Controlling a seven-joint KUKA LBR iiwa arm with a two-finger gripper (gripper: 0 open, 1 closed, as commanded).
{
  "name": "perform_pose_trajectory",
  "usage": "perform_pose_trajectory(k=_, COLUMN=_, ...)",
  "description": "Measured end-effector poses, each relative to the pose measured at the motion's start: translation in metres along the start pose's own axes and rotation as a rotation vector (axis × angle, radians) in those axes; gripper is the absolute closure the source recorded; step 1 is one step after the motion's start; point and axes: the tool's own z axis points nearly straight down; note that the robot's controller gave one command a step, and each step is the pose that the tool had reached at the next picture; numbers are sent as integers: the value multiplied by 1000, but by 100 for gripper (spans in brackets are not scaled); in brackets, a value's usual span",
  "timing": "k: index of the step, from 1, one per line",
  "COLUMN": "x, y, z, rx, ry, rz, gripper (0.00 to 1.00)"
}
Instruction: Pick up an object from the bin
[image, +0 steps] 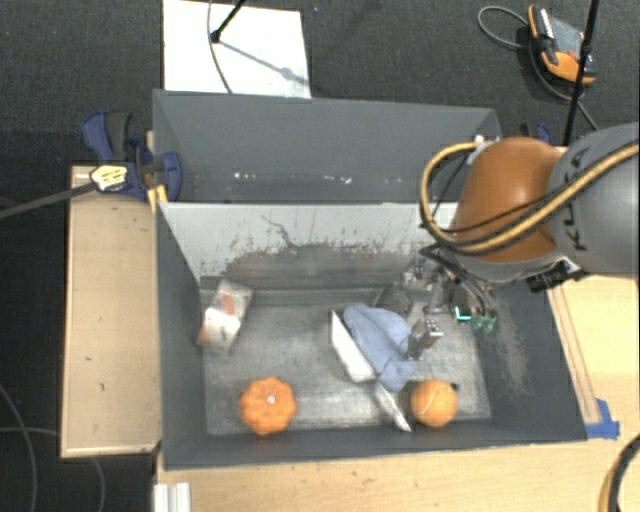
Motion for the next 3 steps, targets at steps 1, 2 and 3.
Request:
perform_pose_trajectory(k=1, x=-2, y=0, z=-4, rx=0, ry=-8, rz=0, gripper=0)
perform_pose_trajectory(k=2, x=-16, y=13, z=58, rx=2, ry=-8, rz=163, gripper=100)
perform_pose_trajectory(k=3, x=-16, y=13, z=58, rx=2, ry=-8, rz=162, gripper=100)
